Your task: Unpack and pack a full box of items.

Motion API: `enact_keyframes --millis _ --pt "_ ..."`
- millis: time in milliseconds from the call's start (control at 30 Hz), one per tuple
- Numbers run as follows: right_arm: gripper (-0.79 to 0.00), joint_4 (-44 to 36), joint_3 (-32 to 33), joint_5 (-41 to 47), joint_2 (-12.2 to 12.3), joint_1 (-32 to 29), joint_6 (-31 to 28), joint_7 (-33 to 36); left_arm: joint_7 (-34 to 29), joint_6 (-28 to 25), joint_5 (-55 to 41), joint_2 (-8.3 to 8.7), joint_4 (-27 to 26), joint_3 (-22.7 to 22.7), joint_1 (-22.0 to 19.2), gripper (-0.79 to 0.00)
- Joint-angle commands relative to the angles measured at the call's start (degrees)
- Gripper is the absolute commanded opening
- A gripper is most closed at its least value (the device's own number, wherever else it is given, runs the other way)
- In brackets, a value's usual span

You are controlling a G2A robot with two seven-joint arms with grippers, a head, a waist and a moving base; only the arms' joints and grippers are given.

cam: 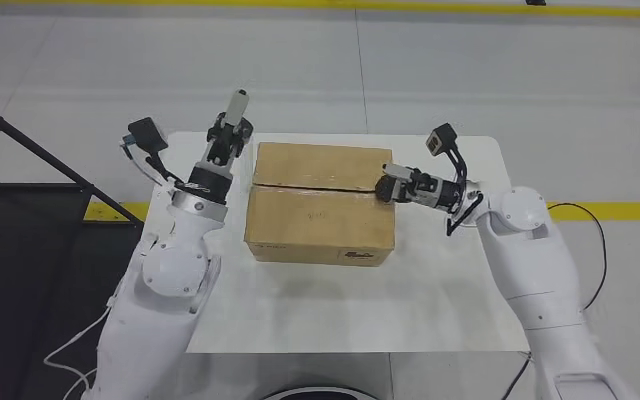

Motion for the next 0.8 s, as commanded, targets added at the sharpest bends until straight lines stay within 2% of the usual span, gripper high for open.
enact_keyframes --millis 0,433,767 --pt "0.000 -1.58 0.90 -0.05 0.27 -0.76 -0.41 -0.45 -0.77 0.38 0.25 -0.24 0.47 1.62 -1.18 0.000" --pt "0.000 -9.66 10.32 -0.11 2.80 -9.01 -1.15 -1.96 -3.10 1.26 0.39 -1.96 4.64 10.02 -7.12 0.000" --pt "0.000 -10.75 13.78 0.84 3.86 -12.44 -1.56 -1.73 -3.28 1.18 0.52 -3.29 8.35 14.68 -9.44 0.000"
